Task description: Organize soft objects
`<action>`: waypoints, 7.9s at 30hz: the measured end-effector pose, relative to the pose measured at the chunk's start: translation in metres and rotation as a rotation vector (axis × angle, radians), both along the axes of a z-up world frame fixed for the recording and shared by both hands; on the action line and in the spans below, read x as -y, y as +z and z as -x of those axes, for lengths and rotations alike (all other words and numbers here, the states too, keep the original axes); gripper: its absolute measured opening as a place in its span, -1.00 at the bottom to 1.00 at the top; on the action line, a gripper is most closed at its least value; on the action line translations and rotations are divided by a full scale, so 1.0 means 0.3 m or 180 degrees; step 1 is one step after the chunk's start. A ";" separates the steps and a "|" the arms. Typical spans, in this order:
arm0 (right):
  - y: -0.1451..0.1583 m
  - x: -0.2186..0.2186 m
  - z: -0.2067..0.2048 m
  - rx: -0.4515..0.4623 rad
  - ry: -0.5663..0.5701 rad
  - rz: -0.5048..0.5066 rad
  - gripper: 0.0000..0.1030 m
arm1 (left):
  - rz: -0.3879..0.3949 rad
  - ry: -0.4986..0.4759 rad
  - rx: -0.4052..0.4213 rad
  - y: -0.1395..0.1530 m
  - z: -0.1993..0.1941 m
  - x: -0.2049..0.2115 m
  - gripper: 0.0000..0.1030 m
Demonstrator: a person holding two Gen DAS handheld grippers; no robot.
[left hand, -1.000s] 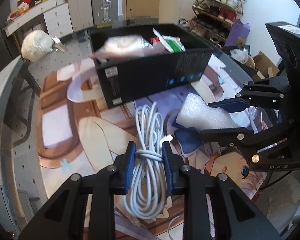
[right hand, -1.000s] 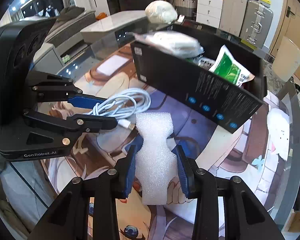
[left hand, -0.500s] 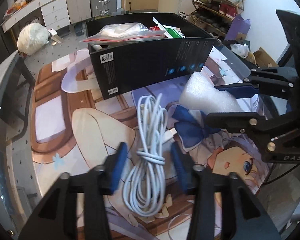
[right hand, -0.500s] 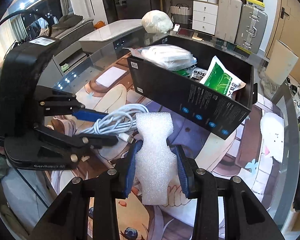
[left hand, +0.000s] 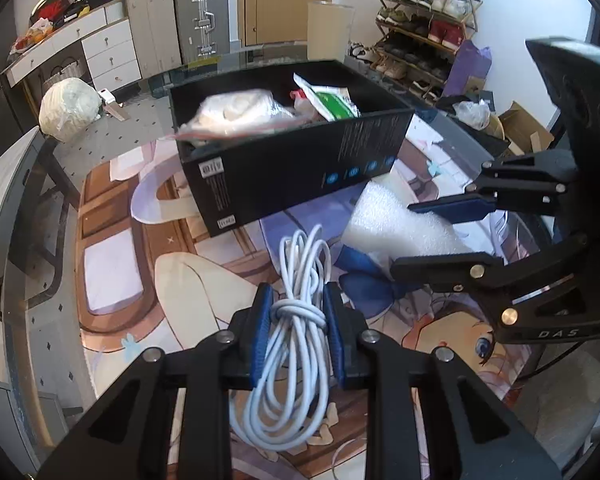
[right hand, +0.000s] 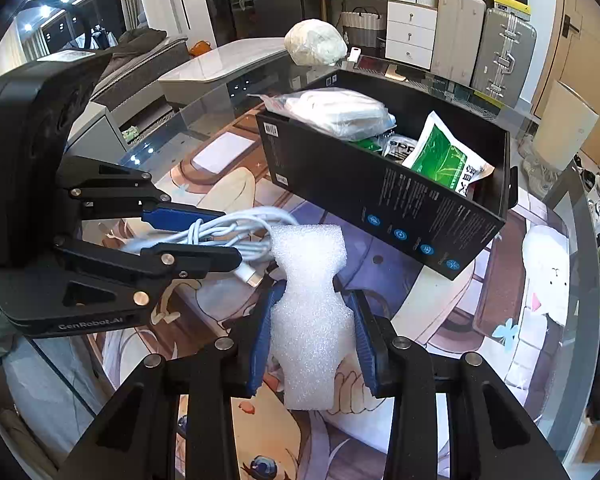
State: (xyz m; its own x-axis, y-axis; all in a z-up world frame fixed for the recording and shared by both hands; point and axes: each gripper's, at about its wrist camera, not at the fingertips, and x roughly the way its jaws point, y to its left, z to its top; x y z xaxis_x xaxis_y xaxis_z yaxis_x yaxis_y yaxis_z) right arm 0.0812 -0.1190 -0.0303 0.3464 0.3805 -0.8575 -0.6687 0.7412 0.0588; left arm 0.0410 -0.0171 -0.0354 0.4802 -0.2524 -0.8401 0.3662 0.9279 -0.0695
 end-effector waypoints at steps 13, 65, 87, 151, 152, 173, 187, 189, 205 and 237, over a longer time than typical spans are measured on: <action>0.127 0.026 0.035 0.0469 -0.0031 -0.0390 -0.27 | 0.0184 0.0075 0.0571 0.121 0.039 -0.036 -0.54; 0.378 0.077 0.139 0.1980 -0.0471 -0.1289 -0.27 | 0.0776 0.0349 0.1999 0.394 0.100 -0.109 -0.54; 0.398 0.015 -0.081 0.1977 -0.0732 -0.1212 -0.27 | 0.0823 0.0507 0.2086 0.412 -0.168 -0.122 -0.54; 0.207 0.036 -0.267 0.0917 -0.1157 -0.0571 0.45 | 0.0662 0.0784 0.1229 0.278 -0.258 -0.094 0.72; 0.212 0.041 -0.255 0.0982 -0.1175 -0.0586 0.67 | 0.0649 0.0808 0.1282 0.285 -0.252 -0.101 0.74; 0.172 0.182 -0.003 0.2097 -0.1518 -0.0973 0.95 | 0.0614 0.1097 0.2079 0.232 -0.018 -0.185 1.00; 0.076 0.195 0.033 0.2091 -0.1323 -0.0883 0.96 | 0.0344 0.1113 0.2121 0.131 -0.002 -0.162 1.00; 0.081 0.196 0.036 0.2109 -0.1286 -0.0921 0.96 | 0.0302 0.1096 0.2133 0.118 0.000 -0.151 1.00; 0.073 0.183 0.022 0.2064 -0.1267 -0.0852 0.99 | 0.0163 0.1089 0.2212 0.084 0.009 -0.112 1.00; 0.067 0.178 0.030 0.2084 -0.1227 -0.0857 0.99 | 0.0184 0.1144 0.2230 0.083 0.020 -0.127 1.00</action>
